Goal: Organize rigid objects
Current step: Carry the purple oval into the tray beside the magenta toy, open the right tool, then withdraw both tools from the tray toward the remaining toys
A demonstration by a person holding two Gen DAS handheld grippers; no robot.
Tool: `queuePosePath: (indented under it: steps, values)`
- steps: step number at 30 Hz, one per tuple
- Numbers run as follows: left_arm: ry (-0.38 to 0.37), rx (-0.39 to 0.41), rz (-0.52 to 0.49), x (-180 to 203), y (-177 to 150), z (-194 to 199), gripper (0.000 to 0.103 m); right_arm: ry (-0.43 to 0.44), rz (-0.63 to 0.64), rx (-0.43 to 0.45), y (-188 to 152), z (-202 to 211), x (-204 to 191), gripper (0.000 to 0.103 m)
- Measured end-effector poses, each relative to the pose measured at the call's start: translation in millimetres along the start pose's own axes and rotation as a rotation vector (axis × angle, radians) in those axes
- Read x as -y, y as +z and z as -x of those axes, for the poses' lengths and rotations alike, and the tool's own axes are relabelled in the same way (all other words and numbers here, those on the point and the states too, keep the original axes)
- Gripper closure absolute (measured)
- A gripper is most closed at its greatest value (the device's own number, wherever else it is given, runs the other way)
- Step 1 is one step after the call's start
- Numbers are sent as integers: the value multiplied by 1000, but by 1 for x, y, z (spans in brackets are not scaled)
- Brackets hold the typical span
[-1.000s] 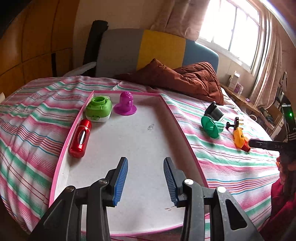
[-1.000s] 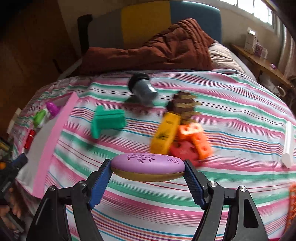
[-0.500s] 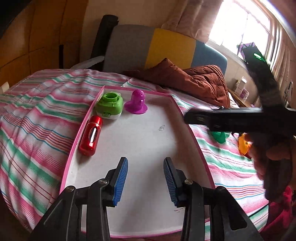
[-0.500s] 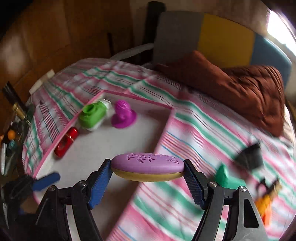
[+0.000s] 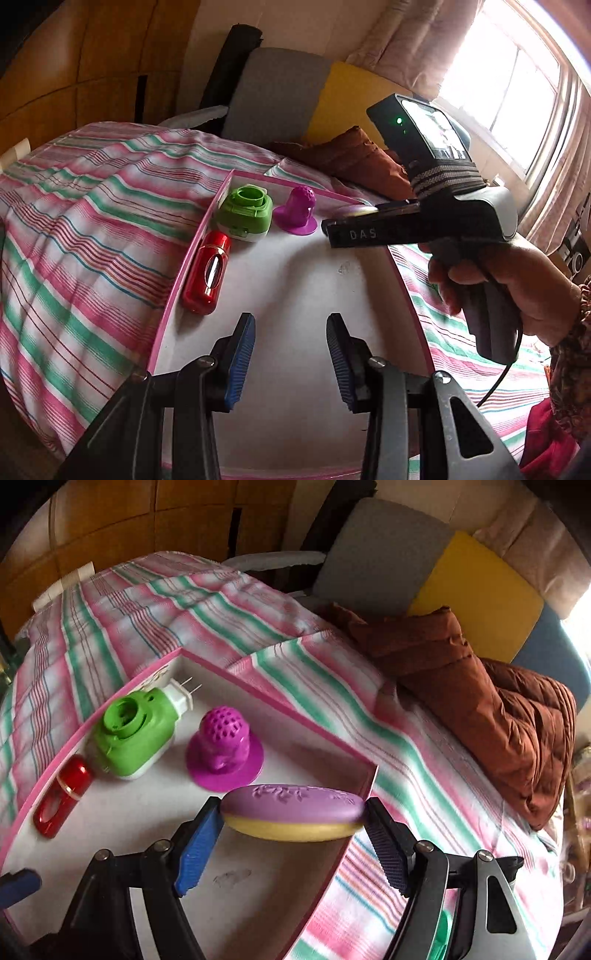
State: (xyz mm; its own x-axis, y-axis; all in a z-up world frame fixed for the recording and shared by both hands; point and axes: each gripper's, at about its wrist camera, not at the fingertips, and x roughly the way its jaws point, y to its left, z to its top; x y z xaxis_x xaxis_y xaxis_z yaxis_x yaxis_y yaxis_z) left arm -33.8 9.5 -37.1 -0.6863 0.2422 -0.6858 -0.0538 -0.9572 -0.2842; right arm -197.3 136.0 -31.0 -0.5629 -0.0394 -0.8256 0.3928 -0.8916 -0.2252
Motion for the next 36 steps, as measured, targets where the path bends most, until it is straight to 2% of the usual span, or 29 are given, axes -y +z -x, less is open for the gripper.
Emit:
queuePosePath:
  steps: [2, 5, 9, 16, 24, 36]
  values:
    - [-1, -4, 1, 1, -2, -1, 63, -20, -20, 26, 1, 4, 3, 18]
    - [-3, -5, -10, 4, -4, -1, 63, -28, -68, 87, 0, 17, 11, 17]
    - [-5, -1, -13, 5, -5, 0, 63, -18, -146, 119, -11, 29, 28, 17]
    - [-18, -9, -23, 10, -8, 1, 63, 36, -347, 91, -45, 45, 58, 17]
    - [-61, -9, -48, 24, -14, 6, 63, 79, -474, 32, -95, 59, 81, 17]
    - [-140, -14, -135, 52, -30, 15, 63, 62, -478, -52, -167, 75, 91, 17]
